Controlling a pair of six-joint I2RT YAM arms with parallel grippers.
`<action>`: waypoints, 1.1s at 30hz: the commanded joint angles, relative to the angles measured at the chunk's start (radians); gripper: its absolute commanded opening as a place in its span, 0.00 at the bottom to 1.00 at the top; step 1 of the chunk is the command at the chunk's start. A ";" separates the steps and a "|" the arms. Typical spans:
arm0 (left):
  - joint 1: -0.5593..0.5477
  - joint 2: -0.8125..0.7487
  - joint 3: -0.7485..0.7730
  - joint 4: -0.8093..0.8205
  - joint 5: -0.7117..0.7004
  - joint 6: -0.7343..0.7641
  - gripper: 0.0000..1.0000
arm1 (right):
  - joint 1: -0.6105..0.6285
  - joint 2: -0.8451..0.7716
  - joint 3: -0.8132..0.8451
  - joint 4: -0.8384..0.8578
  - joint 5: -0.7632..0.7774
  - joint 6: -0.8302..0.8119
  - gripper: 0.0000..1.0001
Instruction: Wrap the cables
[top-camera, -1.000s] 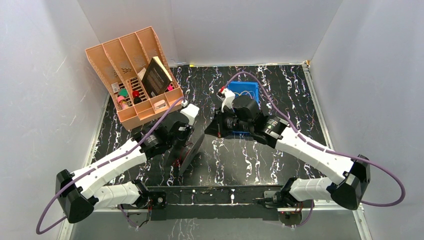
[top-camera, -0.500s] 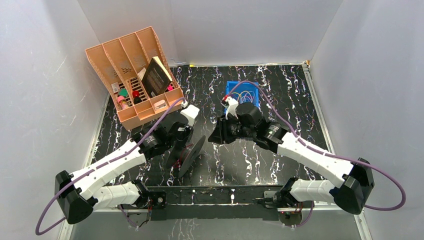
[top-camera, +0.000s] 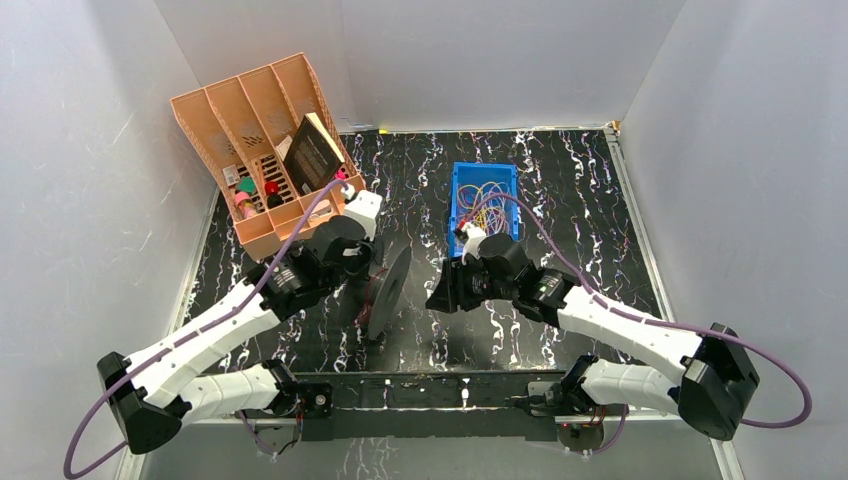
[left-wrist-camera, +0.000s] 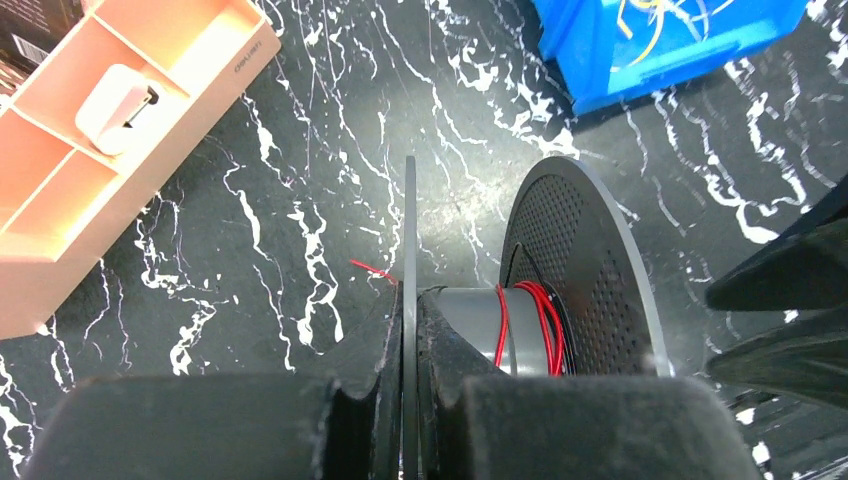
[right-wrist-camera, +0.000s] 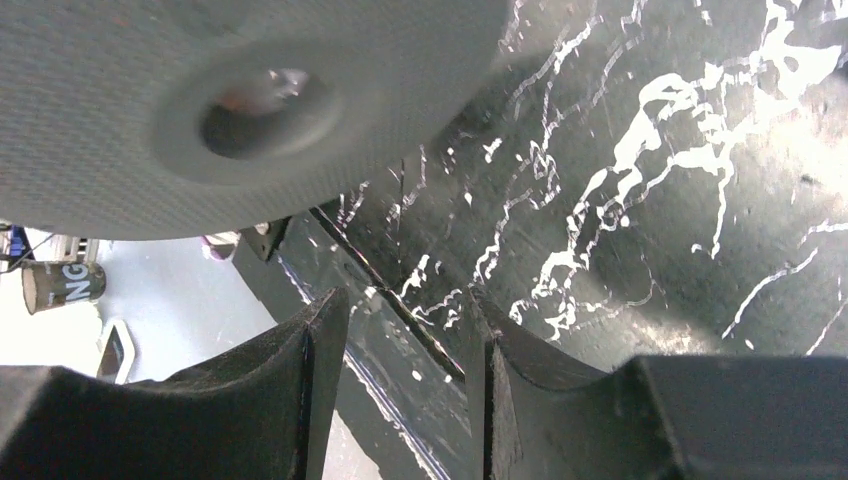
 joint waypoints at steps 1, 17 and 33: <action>-0.001 -0.048 0.071 0.047 -0.043 -0.082 0.00 | 0.006 -0.022 -0.054 0.124 0.011 0.048 0.54; -0.001 -0.051 0.183 0.084 -0.051 -0.138 0.00 | 0.010 0.053 -0.191 0.325 0.074 0.033 0.67; -0.001 -0.055 0.182 0.096 -0.089 -0.151 0.00 | 0.010 0.218 -0.294 0.543 -0.010 0.026 0.62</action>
